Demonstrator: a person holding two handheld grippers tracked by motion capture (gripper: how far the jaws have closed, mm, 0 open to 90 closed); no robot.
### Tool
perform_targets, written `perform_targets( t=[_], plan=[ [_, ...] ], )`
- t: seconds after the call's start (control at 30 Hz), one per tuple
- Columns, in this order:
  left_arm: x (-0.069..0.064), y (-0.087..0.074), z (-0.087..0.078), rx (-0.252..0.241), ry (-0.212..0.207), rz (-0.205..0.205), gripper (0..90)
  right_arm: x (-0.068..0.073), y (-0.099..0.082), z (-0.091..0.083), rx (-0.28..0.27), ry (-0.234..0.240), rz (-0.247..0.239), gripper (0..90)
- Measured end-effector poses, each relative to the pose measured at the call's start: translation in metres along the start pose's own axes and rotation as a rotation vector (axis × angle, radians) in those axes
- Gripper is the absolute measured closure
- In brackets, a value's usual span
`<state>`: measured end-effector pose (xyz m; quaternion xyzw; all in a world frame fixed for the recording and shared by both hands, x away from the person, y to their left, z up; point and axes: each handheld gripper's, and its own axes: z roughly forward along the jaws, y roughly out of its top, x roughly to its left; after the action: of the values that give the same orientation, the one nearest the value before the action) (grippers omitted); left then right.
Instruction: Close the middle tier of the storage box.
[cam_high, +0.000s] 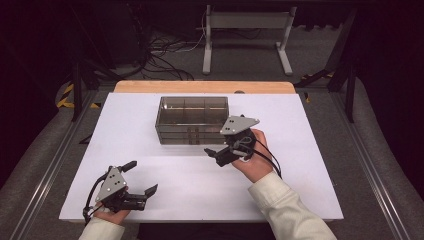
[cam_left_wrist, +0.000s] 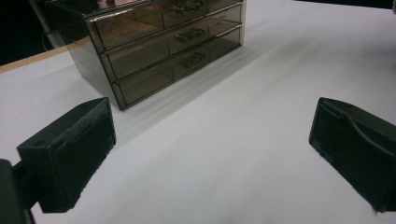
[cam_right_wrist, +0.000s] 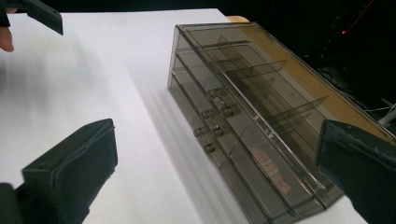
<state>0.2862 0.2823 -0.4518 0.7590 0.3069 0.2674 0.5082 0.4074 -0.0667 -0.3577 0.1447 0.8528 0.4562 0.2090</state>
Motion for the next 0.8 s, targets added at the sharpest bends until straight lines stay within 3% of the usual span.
perform_targets(
  t=[0.4,0.8],
  plan=[
    [0.0,0.0,0.0,0.001,0.005,-0.003,1.4,-0.001,-0.033,-0.033,-0.079,-0.063,0.038,0.0],
    [0.0,0.0,0.0,-0.003,0.009,-0.02,0.8,-0.003,-0.084,-0.068,-0.138,-0.115,0.112,0.0]
  ],
)
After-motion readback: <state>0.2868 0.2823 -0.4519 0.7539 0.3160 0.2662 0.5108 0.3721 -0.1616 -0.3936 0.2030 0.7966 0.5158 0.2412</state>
